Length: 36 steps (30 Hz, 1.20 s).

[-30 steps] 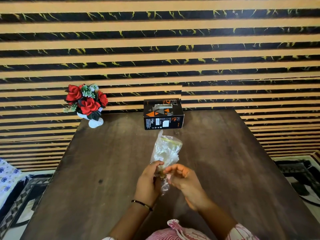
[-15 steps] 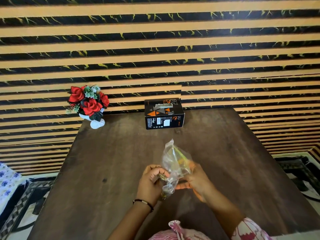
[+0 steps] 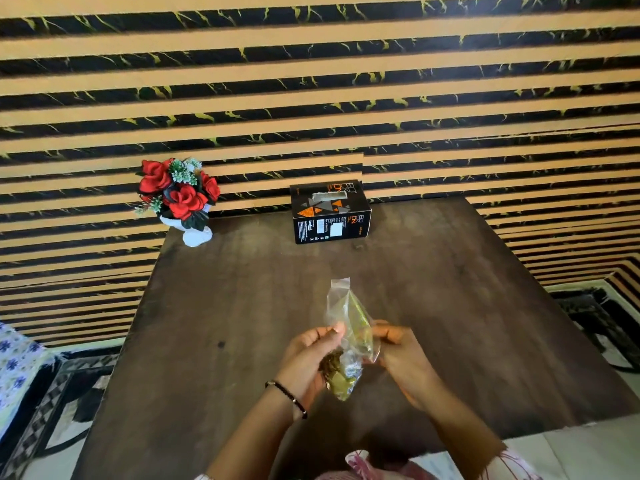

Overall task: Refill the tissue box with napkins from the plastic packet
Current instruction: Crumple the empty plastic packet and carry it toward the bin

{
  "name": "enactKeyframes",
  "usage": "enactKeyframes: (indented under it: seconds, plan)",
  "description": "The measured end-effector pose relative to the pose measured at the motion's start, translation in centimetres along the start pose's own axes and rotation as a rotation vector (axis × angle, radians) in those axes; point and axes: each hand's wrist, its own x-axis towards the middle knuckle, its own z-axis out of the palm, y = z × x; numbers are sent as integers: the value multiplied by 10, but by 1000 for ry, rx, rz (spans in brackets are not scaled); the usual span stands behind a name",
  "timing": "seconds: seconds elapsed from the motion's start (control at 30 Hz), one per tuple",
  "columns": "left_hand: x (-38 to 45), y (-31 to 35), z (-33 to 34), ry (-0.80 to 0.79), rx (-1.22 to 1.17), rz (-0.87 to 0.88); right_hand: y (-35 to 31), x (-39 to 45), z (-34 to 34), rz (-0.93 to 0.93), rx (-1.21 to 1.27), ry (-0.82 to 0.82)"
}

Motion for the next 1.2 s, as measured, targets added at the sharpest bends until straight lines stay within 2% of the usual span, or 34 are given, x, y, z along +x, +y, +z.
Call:
enactKeyframes:
  seconds: [0.2,0.37,0.5,0.67,0.83,0.97,1.13,1.2]
  plan:
    - [0,-15,16,211,329,140,3,-28,-14,37,170,-84]
    - [-7,-34,53,252,283,250,-7,-53,-35,61,-16,60]
    - [-10,-54,100,217,285,359,-18,-83,-79,119,111,134]
    - [-37,-91,182,52,360,407,-21,-137,-156,118,200,148]
    - [-54,-126,258,-89,440,303,-17,-192,-226,49,272,264]
    - [-67,-146,312,-339,509,255,-13,-231,-282,32,415,354]
    - [-68,-165,350,-641,639,181,-5,-261,-337,88,623,448]
    - [-65,-171,365,-716,709,184,-2,-266,-353,110,669,481]
